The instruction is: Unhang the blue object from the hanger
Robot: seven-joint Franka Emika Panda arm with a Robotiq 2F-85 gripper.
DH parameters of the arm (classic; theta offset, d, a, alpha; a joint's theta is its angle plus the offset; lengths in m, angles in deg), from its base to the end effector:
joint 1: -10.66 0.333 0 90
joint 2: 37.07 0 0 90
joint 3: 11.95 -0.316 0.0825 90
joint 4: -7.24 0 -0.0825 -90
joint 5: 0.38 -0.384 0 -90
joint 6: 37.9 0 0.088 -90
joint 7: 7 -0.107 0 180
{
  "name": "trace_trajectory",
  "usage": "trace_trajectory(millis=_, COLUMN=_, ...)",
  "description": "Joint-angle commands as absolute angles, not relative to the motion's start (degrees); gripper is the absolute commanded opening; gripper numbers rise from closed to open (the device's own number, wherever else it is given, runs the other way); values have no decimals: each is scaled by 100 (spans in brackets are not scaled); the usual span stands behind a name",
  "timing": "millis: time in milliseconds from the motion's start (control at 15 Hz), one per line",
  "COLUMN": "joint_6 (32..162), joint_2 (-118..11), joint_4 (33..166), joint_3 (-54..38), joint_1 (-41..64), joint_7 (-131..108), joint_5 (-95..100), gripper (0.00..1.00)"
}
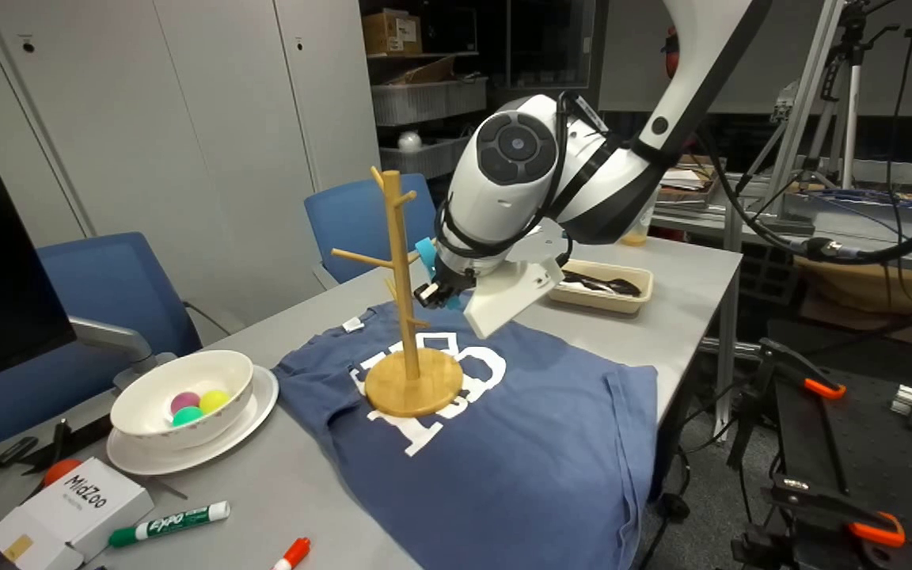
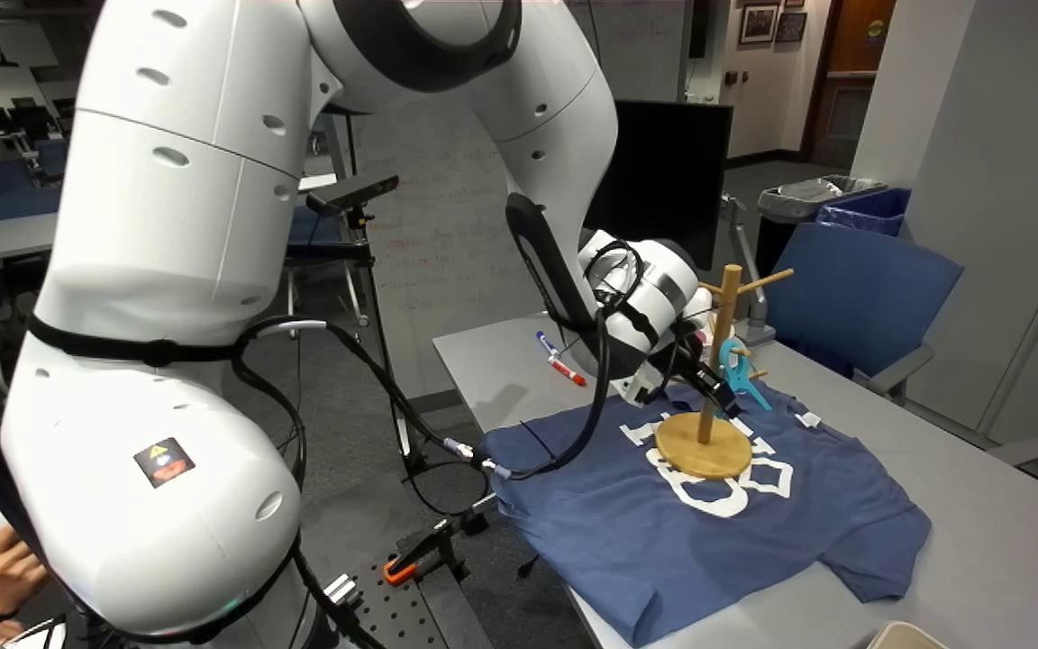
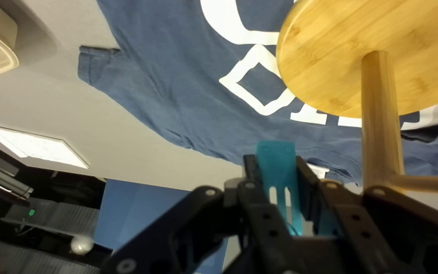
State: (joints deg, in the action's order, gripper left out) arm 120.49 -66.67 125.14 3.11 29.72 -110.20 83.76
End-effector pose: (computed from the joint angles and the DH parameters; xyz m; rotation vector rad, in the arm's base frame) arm 0.5750 0.0826 0.1830 2.6131 -0.4055 0.8830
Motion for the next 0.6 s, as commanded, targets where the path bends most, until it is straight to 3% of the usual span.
trace_trajectory(millis=0, joint_6=11970, joint_2=-6484, joint_4=12603, joint_3=390, joint_1=3101, joint_7=-11372, joint_5=8742, gripper=6)
trace_trajectory(millis=533, joint_6=11889, joint_2=-6010, joint_4=13028, joint_3=382, joint_1=3141, joint_7=-11496, joint_5=8933, gripper=6)
